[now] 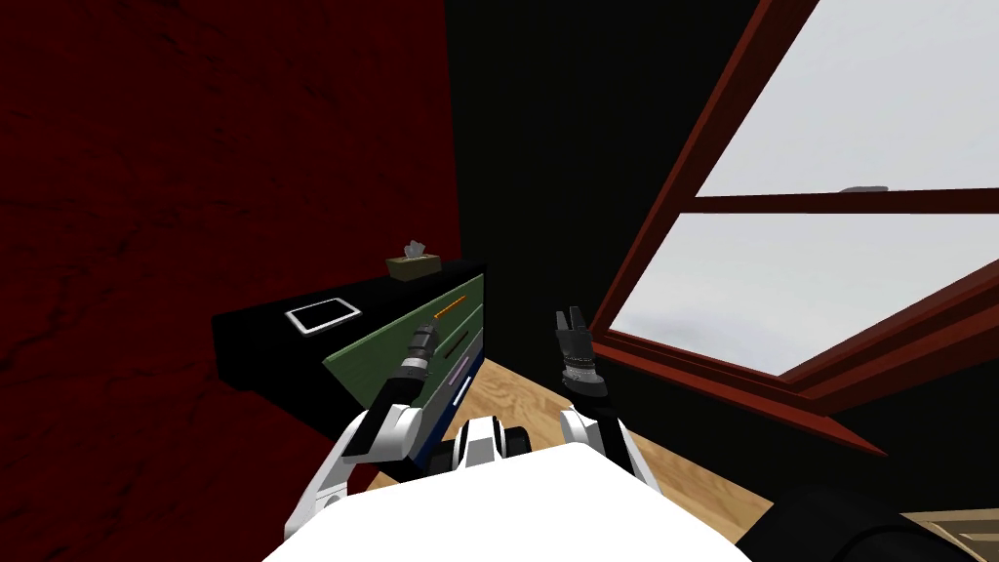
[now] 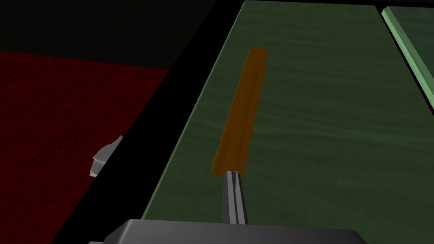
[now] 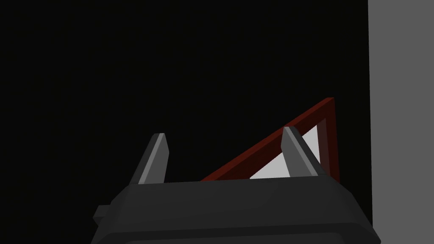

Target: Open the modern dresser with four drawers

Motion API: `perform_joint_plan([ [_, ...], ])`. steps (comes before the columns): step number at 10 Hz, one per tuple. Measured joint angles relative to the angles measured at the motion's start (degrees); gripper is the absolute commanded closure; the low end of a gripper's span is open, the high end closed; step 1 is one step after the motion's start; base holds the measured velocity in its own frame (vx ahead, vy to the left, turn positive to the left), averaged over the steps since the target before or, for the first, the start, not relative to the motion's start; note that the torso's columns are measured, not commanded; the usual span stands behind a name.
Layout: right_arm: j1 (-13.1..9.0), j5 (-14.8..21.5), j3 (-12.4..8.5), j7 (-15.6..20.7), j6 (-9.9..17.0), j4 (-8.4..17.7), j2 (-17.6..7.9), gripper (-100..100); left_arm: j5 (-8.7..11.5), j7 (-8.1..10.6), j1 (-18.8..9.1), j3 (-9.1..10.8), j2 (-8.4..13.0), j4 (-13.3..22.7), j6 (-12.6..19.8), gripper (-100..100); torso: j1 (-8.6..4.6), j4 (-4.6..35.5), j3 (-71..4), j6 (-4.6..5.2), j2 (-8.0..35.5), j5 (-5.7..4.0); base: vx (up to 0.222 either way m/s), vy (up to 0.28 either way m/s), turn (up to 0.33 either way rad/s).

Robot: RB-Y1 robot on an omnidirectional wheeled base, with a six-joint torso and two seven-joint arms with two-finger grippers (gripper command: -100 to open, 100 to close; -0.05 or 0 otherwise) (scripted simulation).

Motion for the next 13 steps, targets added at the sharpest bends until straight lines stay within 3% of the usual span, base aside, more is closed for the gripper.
perform_joint_plan([
  [5,-0.01,0.00,0.02,0.00,0.00,0.00,0.02,0,-0.53,-0.43,1.08,-0.73,-0.69,-2.59,1.52,100,-0.12,-0.01,-0.02,0.01,-0.05,-0.04,-0.080,-0.141,0.009],
  [6,-0.01,0.00,0.01,0.00,0.00,0.00,0.01,0,-0.54,-0.45,1.12,-0.76,-0.70,-2.67,1.60,-100,0.24,-0.07,-0.14,0.00,-0.24,0.05,-0.007,-0.011,-0.002],
  [10,0.01,0.00,-0.01,0.00,0.00,0.00,-0.01,0,-0.43,-0.36,0.89,-0.65,4.19,-2.33,1.30,-100,0.02,-0.03,-0.06,0.00,-0.10,0.00,0.030,0.051,-0.002],
  [13,0.01,0.00,-0.02,0.00,0.00,0.00,-0.02,0,-0.03,-0.04,0.20,-0.25,4.64,-0.50,0.06,-100,0.12,-0.02,-0.04,0.00,-0.05,0.04,0.067,0.158,-0.008],
])
